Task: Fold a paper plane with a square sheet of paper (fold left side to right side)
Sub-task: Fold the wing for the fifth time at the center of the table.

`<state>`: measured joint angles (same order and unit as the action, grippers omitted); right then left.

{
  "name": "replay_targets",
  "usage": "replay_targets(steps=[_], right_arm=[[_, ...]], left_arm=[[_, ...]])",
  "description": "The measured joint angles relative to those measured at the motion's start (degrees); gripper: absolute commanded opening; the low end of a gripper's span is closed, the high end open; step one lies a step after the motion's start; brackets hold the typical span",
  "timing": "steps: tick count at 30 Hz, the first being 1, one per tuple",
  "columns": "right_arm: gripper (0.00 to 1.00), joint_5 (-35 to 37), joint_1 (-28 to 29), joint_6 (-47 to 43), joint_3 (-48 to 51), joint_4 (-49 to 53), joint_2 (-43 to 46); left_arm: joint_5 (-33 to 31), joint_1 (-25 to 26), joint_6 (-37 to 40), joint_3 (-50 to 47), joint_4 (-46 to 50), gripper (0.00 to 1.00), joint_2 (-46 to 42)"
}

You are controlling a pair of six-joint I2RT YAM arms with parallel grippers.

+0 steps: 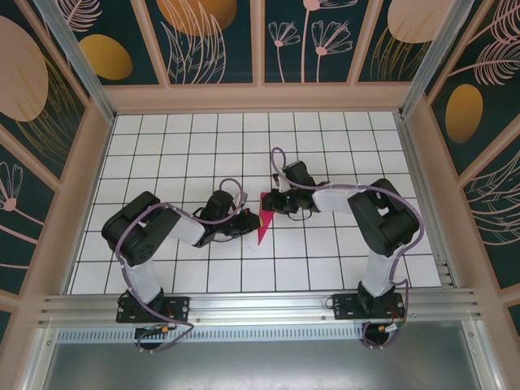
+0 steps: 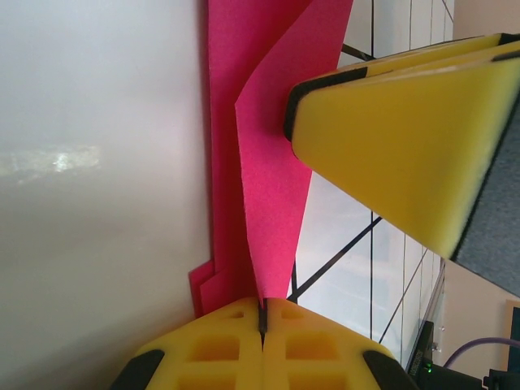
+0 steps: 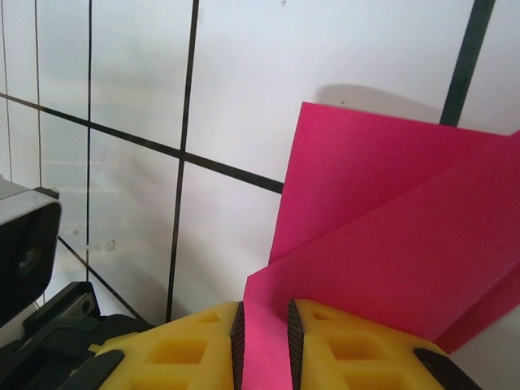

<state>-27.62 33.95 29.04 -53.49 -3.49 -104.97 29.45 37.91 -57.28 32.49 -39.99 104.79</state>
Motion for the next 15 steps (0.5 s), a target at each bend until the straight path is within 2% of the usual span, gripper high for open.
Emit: replay_targets(steps=[11, 15], right_arm=[[0.24, 0.98, -0.22, -0.22, -0.63, 0.98, -1.64], [0.2, 1.01, -0.44, -0.17, -1.2, 2.03, -2.14]], left_arm=[[0.33, -0.04, 0.0, 0.22, 0.07, 0.0, 0.22], [0.35, -0.09, 0.04, 0.22, 0.04, 0.0, 0.2]])
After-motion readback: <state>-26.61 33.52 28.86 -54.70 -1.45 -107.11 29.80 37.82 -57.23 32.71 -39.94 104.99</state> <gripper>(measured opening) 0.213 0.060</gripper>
